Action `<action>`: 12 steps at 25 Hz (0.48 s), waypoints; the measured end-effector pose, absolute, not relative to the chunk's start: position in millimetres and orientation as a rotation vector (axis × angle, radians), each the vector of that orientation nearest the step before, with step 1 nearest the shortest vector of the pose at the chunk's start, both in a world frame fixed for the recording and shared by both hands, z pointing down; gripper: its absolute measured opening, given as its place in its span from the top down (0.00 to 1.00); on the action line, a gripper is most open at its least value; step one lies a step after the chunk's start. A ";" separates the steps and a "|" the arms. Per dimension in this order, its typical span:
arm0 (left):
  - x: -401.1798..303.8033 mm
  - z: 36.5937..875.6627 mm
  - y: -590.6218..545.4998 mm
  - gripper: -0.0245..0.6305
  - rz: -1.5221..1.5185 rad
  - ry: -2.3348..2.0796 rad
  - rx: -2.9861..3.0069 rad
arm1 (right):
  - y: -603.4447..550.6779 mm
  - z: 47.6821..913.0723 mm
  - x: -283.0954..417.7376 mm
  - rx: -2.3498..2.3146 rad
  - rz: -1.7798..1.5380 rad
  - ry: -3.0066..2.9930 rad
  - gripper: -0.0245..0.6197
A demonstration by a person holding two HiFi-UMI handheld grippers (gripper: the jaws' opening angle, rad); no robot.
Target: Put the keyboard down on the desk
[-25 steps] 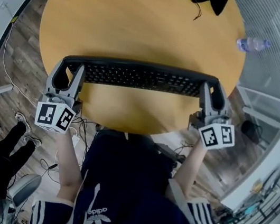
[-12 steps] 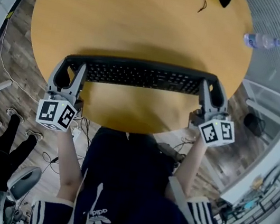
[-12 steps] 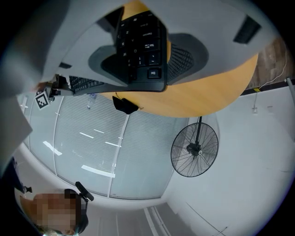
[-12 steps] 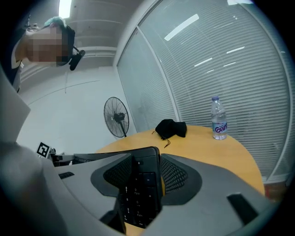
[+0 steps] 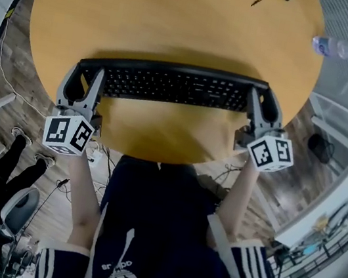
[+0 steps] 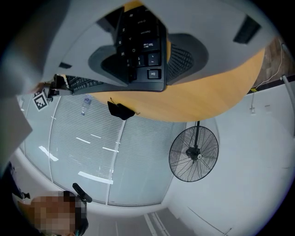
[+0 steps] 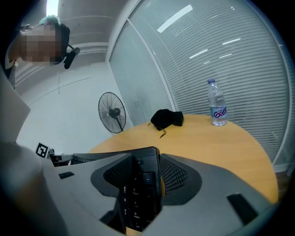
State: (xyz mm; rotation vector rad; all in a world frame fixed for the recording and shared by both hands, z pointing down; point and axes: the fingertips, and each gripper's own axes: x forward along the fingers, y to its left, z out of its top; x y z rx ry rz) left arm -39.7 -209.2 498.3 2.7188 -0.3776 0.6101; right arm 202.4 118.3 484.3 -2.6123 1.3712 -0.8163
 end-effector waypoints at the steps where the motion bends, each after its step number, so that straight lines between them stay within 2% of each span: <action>1: -40.3 499.2 -210.0 0.59 0.614 -0.383 2.719 | 118.1 487.5 202.1 -2.608 -0.830 1.361 0.69; 12: -33.9 517.7 -211.0 0.59 0.668 -0.412 2.693 | 119.8 512.0 208.2 -2.607 -0.925 1.296 0.69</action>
